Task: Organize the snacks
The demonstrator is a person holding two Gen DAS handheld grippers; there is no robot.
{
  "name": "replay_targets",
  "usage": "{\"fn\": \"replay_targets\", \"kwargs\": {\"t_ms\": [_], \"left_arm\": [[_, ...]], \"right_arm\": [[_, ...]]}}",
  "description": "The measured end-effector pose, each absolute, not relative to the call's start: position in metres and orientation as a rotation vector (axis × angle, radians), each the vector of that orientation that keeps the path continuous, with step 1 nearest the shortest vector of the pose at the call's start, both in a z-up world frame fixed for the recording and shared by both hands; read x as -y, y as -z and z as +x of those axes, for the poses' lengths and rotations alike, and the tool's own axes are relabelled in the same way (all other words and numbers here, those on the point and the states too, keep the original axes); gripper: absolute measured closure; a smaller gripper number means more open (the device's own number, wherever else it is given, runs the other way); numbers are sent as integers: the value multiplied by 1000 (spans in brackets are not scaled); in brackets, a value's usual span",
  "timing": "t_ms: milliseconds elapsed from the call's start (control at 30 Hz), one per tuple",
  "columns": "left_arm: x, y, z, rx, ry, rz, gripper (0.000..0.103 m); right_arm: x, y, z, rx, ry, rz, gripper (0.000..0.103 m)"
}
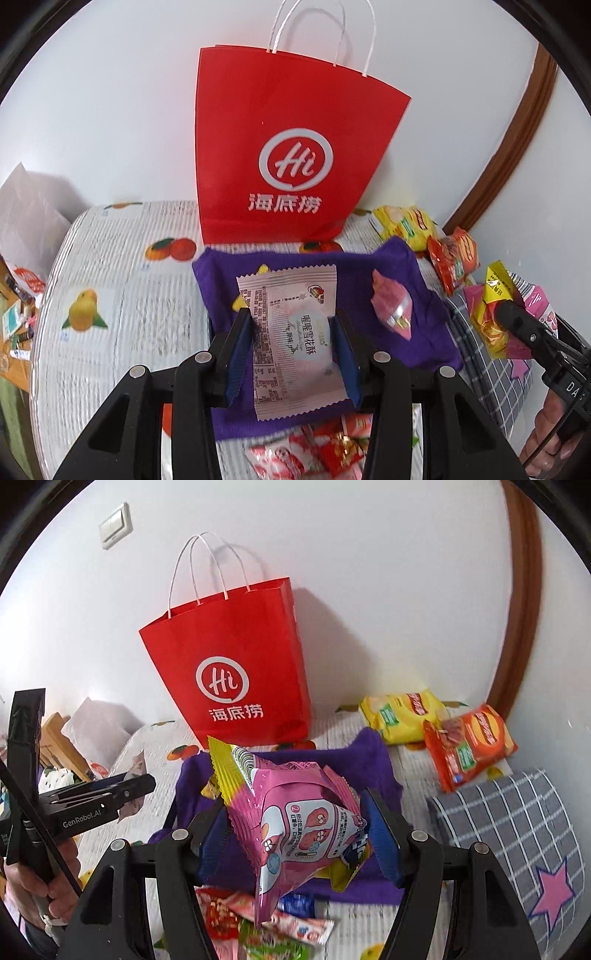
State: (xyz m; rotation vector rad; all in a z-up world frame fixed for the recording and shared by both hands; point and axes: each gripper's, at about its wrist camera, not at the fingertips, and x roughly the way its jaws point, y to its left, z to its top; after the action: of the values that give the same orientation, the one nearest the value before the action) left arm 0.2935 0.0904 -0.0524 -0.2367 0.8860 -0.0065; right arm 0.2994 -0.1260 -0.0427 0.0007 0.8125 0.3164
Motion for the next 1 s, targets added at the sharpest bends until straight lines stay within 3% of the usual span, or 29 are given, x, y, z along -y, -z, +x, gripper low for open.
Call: {"fn": "replay_targets", "kwargs": {"t_ms": [1000], "left_arm": [[-130,108,335,-999,-38,-329,62]], "right_arm": [[98,96,370,-970,-392,-36,36]]}}
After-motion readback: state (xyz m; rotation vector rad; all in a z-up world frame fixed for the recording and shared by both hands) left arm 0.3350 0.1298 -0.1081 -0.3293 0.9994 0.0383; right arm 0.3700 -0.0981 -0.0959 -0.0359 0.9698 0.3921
